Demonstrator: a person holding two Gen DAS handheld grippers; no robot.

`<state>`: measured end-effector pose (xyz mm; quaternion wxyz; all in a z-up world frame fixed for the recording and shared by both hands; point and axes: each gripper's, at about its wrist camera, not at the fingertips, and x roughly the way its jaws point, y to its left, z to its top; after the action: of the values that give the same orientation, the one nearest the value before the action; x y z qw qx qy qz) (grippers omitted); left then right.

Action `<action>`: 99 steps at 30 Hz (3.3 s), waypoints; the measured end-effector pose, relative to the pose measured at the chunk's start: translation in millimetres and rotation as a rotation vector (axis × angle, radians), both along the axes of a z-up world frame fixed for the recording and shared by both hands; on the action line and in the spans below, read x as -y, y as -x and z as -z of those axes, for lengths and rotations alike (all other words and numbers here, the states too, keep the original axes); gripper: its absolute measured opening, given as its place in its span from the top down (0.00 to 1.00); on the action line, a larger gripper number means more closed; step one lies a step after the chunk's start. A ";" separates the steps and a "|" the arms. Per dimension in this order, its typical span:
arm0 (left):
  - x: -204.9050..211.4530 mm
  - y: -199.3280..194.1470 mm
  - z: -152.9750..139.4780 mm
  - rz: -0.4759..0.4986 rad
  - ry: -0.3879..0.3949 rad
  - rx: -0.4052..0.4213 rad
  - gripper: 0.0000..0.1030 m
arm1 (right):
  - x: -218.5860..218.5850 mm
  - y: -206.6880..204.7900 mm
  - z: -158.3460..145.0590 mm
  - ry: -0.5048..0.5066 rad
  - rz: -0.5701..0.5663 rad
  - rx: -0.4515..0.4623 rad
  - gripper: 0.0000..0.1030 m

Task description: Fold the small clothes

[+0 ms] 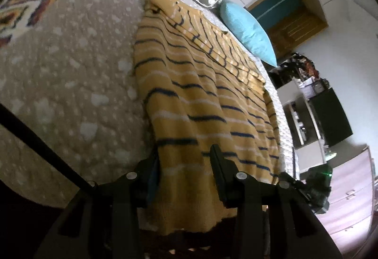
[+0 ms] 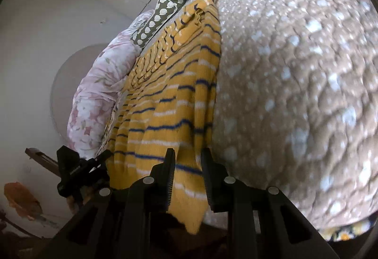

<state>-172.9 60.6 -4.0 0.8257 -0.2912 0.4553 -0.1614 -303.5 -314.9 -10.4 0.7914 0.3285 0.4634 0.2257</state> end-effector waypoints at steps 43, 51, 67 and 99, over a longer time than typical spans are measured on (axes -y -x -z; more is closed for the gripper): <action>0.0 16.6 -91.7 -0.052 -0.209 0.139 0.88 | -72.8 14.6 -77.4 0.141 -0.278 0.200 0.92; 6.2 -148.6 -129.0 -0.144 -0.366 0.178 0.88 | -81.7 -140.3 -128.1 0.242 -0.115 0.332 0.92; -39.5 -311.4 -83.2 -0.223 -0.134 0.040 0.29 | -58.3 -359.4 -41.2 0.230 0.134 0.015 0.35; 34.7 -317.0 -42.9 0.029 -0.933 0.078 0.31 | -2.2 -173.0 -42.4 0.583 0.137 0.087 0.33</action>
<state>144.1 25.9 39.0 0.8826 0.1237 0.4519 0.0381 -130.5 -312.7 32.0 0.8848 0.1079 0.4512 0.0429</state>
